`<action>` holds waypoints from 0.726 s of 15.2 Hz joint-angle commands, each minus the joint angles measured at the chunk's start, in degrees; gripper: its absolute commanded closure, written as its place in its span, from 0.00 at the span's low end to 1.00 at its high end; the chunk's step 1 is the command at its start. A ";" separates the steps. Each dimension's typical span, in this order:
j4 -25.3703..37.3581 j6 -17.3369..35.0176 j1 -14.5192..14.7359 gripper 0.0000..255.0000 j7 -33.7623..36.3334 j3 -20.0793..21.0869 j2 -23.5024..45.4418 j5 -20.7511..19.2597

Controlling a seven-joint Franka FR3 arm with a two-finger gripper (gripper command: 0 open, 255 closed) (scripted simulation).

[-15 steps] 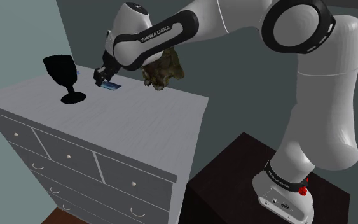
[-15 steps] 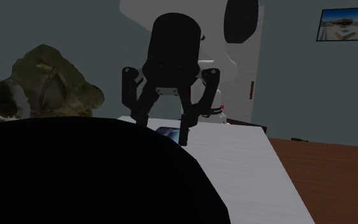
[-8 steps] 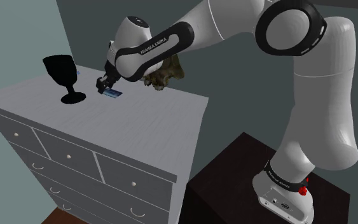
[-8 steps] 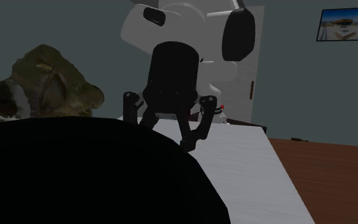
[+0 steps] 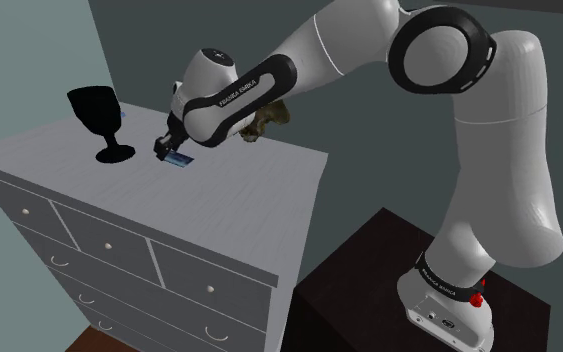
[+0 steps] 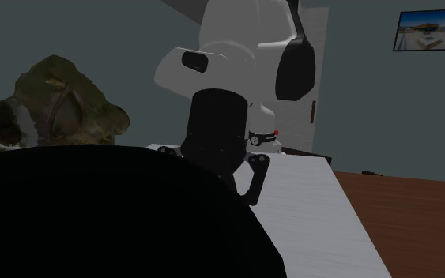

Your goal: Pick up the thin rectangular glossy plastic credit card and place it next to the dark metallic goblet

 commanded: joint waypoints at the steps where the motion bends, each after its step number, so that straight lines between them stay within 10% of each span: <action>1: -0.27 1.28 -0.16 1.00 -0.22 0.15 0.99 0.14; 10: -0.48 2.41 -0.24 1.00 -0.32 0.27 1.91 0.21; 11: -0.48 2.41 -0.24 0.00 -0.32 0.27 1.91 0.21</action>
